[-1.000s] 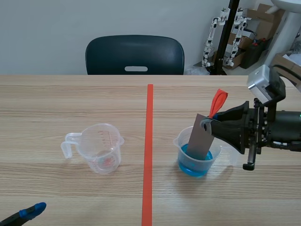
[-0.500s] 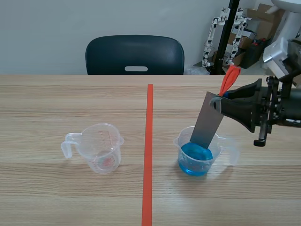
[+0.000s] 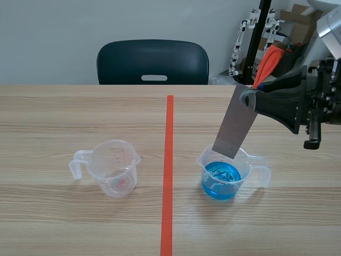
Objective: Do the redox reaction experiment. raise the plate out of the solution
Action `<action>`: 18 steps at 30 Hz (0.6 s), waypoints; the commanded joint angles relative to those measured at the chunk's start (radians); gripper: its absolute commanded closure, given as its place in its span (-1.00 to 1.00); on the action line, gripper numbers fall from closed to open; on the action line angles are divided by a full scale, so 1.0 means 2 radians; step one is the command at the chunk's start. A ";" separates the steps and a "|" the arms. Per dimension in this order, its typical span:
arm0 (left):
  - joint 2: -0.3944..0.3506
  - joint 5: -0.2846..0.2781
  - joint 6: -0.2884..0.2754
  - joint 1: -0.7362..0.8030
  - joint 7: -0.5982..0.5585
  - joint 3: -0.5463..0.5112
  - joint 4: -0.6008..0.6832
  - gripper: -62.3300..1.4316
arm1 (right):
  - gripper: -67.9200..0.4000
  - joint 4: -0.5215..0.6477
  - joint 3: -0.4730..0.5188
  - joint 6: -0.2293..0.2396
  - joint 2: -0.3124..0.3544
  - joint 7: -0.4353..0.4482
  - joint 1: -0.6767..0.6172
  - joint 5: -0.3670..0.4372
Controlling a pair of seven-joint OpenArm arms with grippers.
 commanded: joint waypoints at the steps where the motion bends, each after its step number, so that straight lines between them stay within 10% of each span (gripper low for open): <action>1: -0.013 -0.003 -0.026 -0.027 0.001 -0.008 0.001 0.41 | 0.97 0.006 0.008 0.006 0.011 0.000 0.006 0.021; 8: -0.040 -0.003 -0.161 -0.154 0.100 -0.006 0.006 0.77 | 0.97 0.024 0.008 0.006 0.028 -0.035 0.006 0.064; 18: -0.039 -0.003 -0.173 -0.296 0.287 0.095 0.087 0.88 | 0.97 0.080 0.008 0.006 0.071 -0.068 0.006 0.124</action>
